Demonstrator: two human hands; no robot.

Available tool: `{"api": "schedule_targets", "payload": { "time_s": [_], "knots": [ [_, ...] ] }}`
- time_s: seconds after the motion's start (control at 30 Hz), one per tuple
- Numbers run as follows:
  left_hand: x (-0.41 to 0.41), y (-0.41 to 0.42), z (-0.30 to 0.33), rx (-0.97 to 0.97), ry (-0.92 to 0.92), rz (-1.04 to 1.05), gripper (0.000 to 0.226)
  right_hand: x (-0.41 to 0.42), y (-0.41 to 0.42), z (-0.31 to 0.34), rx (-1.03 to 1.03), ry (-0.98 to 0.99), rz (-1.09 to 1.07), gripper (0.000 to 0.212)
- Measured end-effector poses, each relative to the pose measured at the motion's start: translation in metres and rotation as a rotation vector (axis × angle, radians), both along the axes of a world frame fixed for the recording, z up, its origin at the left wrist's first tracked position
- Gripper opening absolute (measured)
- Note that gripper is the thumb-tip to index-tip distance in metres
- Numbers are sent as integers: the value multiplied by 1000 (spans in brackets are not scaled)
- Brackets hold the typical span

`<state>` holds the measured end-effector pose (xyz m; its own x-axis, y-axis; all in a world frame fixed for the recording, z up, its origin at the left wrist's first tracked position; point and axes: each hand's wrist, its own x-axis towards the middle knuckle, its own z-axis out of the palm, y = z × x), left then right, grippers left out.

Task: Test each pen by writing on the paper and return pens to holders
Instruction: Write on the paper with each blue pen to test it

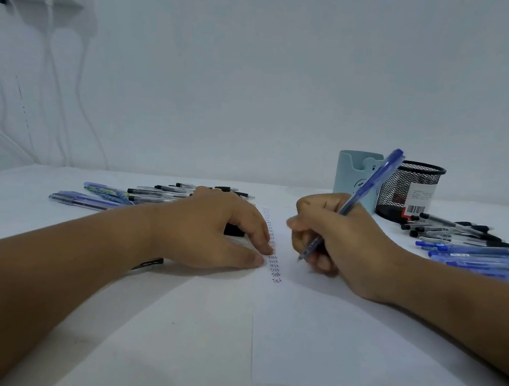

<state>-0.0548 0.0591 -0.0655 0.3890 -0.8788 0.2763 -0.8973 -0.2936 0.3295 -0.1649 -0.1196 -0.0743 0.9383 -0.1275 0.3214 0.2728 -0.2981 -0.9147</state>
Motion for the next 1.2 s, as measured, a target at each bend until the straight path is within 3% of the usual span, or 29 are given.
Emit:
{"api": "schedule_targets", "payload": {
  "time_s": [0.17,0.27,0.43,0.6,0.8,0.87,1.03,1.2],
  "knots": [
    [1,-7,-3,-31,-25,12,26,1,-8,6,70,-39,-104,27],
    [0,-8,-5,-43,-88,7,25,1,-17,8,33,-62,-169,46],
    [-3,-5,-7,-80,-106,15,17,3,-26,8,42,-115,-193,31],
    [-5,-6,-7,-71,-127,25,19,2,-28,11,-83,-148,-229,29],
    [-6,-6,-7,-73,-146,21,17,3,-34,19,-65,-93,-134,26],
    [-7,-7,-8,-68,-175,24,17,0,-45,30,-202,-108,-158,21],
    [-8,-5,-11,-114,-227,36,13,-20,-105,72,-836,77,-271,13],
    [-6,-6,-16,-157,-293,51,11,-44,-166,87,-1093,444,-310,14]
  ]
}}
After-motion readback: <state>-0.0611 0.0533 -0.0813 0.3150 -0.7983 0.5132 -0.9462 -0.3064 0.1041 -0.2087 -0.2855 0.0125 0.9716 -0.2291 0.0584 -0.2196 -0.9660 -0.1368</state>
